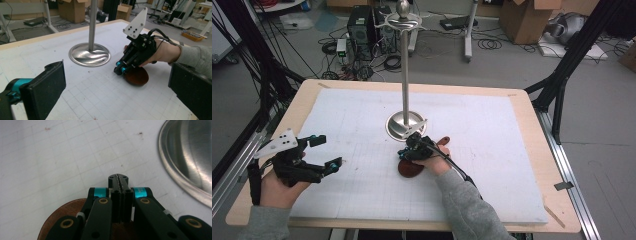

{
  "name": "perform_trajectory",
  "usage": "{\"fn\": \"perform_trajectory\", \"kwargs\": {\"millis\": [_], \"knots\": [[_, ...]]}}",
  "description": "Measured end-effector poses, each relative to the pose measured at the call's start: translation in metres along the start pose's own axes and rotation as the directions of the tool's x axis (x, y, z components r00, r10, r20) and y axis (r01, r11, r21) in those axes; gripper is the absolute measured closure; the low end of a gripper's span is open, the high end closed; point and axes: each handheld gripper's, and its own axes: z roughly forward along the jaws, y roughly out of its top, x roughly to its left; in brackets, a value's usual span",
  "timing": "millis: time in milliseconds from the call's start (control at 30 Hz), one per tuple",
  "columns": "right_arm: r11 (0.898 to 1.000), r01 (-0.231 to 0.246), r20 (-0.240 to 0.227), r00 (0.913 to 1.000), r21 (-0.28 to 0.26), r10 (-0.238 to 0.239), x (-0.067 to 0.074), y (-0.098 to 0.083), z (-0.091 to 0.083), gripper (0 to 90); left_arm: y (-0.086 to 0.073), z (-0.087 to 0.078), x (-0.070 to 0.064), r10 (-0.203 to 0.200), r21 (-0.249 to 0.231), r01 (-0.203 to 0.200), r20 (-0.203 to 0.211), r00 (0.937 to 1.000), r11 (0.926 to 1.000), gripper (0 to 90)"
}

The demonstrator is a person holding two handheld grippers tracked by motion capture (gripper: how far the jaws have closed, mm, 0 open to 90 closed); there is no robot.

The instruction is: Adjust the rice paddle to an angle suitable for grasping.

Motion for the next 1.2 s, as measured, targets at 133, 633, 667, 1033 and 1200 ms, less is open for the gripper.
{"fn": "perform_trajectory", "kwargs": {"millis": [133, 633, 667, 1033, 1200], "knots": [[1.0, 0.01, 0.005, 0.9999, -0.004, -0.01, 0.001, -0.002, -0.002, 89.5, 0.0, 0.001, 0.0, 0.0, -0.003, 0.0, -0.002, 1.0, 1.0, 1.7], [0.999, 0.037, -0.01, 0.9993, 0.004, -0.037, 0.01, -0.015, -0.014, 89.5, 0.001, 0.006, 0.0, -0.002, 0.004, 0.002, 0.012, 0.9999, 1.0, 1.7], [0.999, 0.04, -0.011, 0.9991, 0.003, -0.04, 0.011, -0.017, -0.015, 89.4, 0.002, 0.008, 0.0, 0.001, 0.007, -0.001, 0.016, 0.9999, 1.0, 1.7], [0.999, 0.036, -0.012, 0.9993, -0.011, -0.036, 0.013, -0.028, -0.023, 89.5, 0.006, 0.02, 0.001, 0.003, 0.007, -0.003, 0.039, 0.9992, 1.0, 1.7], [0.999, 0.045, -0.007, 0.999, -0.003, -0.045, 0.014, -0.033, -0.029, 89.5, 0.006, 0.027, 0.0, 0.006, 0.016, -0.007, 0.051, 0.9987, 0.9999, 1.7]]}}
